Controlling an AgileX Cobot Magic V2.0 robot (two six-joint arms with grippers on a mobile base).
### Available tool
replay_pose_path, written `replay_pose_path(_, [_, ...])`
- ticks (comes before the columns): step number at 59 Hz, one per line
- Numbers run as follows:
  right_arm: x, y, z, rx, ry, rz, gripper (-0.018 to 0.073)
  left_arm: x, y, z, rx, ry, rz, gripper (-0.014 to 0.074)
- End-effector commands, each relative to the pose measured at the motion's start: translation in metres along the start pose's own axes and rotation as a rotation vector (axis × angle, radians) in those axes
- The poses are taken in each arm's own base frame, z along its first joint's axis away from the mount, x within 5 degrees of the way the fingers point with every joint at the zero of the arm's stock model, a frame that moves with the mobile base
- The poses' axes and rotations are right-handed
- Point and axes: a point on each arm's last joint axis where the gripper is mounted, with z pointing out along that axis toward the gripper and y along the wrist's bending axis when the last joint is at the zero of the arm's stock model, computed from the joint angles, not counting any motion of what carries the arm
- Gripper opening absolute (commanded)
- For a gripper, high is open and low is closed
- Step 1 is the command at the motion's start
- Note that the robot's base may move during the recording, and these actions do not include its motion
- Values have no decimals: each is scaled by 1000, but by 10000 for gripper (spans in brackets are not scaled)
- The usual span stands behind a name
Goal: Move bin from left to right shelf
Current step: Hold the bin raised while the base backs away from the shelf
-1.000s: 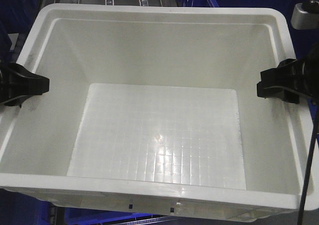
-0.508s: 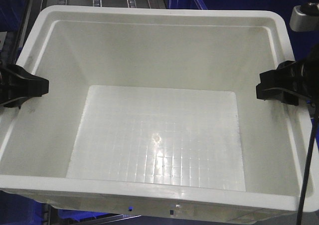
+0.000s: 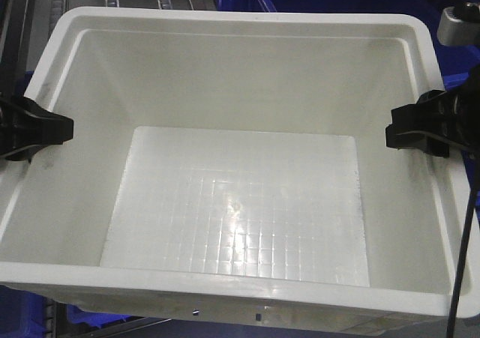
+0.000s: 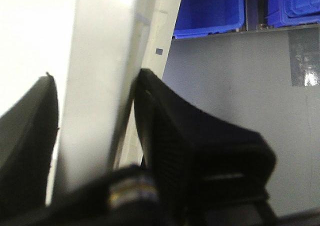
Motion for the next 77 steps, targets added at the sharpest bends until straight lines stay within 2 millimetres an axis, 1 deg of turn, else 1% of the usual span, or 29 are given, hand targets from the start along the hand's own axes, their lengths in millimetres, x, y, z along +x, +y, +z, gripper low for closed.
replay_pose_path(1, [-15, 7, -24, -23, -190, -81, -4, -16, -9, -16, 45, -146, 12, -6])
replay_pose_path(77, [-15, 7, -24, -23, -190, -81, -4, -16, -9, -16, 45, -146, 12, -6])
